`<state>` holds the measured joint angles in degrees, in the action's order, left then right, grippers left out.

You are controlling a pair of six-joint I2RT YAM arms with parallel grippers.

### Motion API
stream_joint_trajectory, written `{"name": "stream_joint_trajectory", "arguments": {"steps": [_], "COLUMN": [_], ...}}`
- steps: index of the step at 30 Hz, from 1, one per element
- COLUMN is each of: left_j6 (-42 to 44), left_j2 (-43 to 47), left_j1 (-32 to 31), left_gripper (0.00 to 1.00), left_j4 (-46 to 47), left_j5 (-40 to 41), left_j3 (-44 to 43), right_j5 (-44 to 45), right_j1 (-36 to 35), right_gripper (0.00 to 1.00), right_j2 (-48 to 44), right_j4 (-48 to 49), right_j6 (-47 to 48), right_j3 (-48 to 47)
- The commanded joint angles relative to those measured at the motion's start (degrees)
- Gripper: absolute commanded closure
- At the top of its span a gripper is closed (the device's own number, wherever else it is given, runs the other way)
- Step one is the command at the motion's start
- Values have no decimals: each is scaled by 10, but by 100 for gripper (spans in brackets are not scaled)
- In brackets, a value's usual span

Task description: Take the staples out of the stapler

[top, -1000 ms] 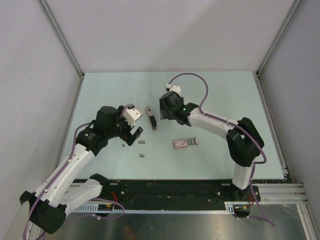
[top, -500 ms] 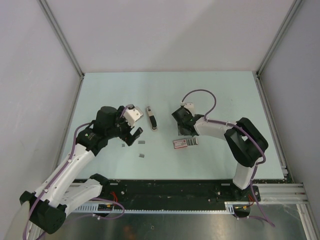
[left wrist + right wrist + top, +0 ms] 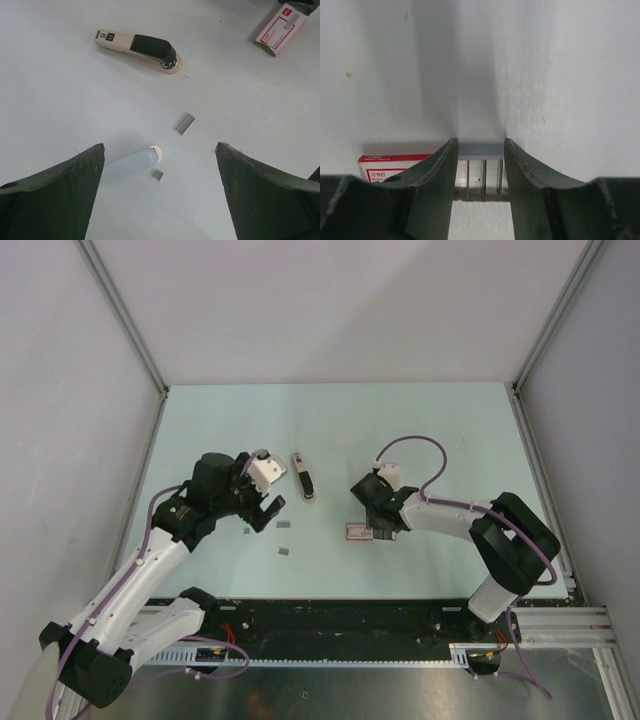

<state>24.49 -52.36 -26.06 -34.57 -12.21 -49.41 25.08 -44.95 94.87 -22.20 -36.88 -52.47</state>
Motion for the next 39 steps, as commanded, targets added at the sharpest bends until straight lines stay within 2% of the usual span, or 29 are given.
{"name": "stream_joint_trajectory", "arguments": {"steps": [1,11,19,26,39], "left_j6": [11,44,110,175,211], "left_j2": [7,-50,-166,-290,-394], "left_j1": [4,4,4,-27,-39], "left_gripper": [3,6,5,5,10], "left_j4": [0,1,21,22,28], "left_j5": [-6,-16,-16,-2,0], "left_j3": [1,4,-10,-42,-75], "right_j5": [20,24,40,17,-43], "right_j1": [-22,-21,-4,3,30], "right_gripper": [54,52,48,46,46], "right_j2": [-47,-89,-147,-197,-232], "right_j4": [-38,-49,-3,47,83], "right_j6": [-56,-80,-60,-29,0], "right_j3": [18,24,21,20,20]}}
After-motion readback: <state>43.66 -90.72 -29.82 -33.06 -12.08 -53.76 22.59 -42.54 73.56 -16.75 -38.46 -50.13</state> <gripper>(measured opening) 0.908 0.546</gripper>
